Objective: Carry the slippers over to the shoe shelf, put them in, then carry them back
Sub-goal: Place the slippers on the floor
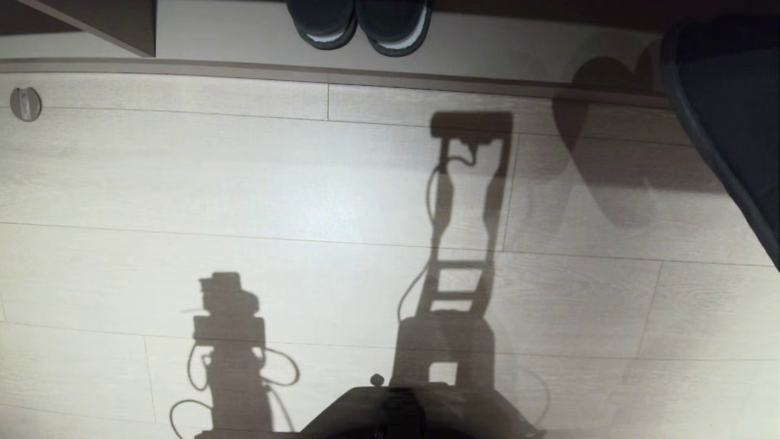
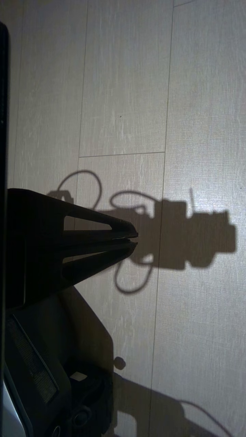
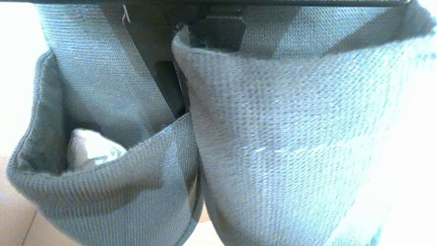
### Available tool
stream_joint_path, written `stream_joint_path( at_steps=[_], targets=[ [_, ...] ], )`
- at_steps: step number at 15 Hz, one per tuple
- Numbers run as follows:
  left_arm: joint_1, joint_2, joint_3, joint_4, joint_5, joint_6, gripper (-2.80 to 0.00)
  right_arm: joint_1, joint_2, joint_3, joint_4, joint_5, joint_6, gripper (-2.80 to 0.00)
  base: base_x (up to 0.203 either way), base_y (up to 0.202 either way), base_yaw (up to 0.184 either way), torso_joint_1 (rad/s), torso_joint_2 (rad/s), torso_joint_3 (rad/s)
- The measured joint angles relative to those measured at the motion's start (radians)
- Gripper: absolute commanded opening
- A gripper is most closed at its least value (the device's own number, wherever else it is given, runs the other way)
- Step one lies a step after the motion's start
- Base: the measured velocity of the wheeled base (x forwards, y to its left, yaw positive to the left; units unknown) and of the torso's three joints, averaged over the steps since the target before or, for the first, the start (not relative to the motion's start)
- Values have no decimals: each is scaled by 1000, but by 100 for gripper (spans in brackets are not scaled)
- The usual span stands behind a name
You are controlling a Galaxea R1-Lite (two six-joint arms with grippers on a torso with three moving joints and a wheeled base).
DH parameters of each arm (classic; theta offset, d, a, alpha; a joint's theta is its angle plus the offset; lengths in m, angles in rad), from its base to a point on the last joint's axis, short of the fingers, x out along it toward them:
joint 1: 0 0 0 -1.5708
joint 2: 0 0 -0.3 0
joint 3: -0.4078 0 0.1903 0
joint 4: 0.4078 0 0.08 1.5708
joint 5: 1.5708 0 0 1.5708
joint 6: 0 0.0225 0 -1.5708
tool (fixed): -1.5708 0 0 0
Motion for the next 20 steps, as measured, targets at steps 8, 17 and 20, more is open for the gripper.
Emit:
stream_joint_path(
  at_steps=[8,17,20],
  targets=[
    [-1,0,0,0,0,0,-280,-51,-355,157,193,10,26,-280,0,0,0,0,0,0],
    [0,0,0,0,0,2,-280,-134,-666,411,227,58,67,-280,0,0,0,0,0,0],
    [0,0,0,0,0,2,-280,-150,-791,522,315,72,66,-280,0,0,0,0,0,0]
  ],
)
